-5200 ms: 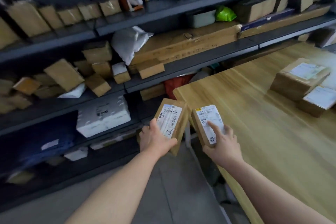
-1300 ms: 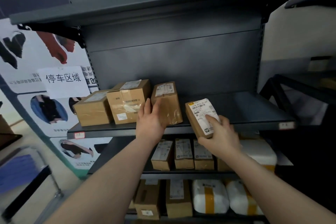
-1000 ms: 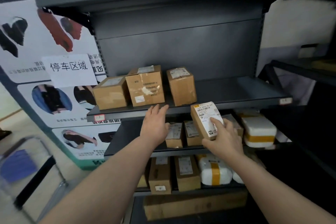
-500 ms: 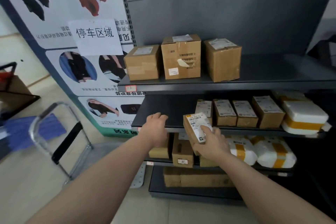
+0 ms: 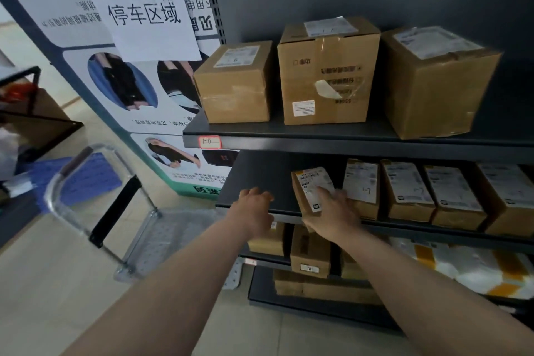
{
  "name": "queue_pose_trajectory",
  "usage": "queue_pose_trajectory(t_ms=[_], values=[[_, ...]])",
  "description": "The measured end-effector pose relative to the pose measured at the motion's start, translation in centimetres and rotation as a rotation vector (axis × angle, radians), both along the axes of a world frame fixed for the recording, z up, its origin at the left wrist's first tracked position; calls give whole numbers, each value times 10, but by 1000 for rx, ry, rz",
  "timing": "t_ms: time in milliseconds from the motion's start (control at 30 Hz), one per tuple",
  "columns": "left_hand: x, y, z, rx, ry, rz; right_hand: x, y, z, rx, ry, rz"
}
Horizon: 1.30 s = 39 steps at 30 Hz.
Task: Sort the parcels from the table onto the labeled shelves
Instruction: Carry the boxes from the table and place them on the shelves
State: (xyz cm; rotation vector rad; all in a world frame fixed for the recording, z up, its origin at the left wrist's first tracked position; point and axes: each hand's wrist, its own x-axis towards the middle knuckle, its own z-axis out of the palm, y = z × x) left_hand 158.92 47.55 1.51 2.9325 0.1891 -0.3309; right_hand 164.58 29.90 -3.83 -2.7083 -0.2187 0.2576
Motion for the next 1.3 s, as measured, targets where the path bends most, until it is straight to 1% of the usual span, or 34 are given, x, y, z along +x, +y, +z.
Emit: queue_pose_trajectory(t_ms=[167,233,300,367,500,633,700,800,867,933,1000,1133,1233,1300], values=[[20,2,-16,-77,2,21,21,13,-19,-54,0,10],[26,5,-20,-63,1,-1,23,15,-23,-117,-48,-9],[31,8,-21,-34,3,-31,24,17,-23,-220,-134,-30],[34,10,-21,-2,12,-73,25,21,-21,-280,-205,-42],[39,14,-20,52,42,-164,19,22,-15,-290,-225,-42],[43,16,-17,73,59,-271,-4,10,-11,-224,-241,-77],[40,14,-16,71,71,-336,-22,4,-11,-176,-206,-113],[30,10,-14,51,91,-471,-57,-4,-10,-124,-83,-203],[20,6,-11,45,99,-568,-86,-8,-10,-181,-33,-248],[9,0,-9,42,121,-670,-118,-12,-9,-244,-22,-312],[-5,-8,-8,43,161,-777,-152,-17,-7,-269,20,-393],[-40,-37,-6,65,153,-944,-230,-32,-6,-255,85,-552],[-81,-66,-4,85,126,-1062,-292,-47,-7,-255,186,-653],[-109,-88,-4,96,106,-1172,-332,-57,-9,-217,257,-743]])
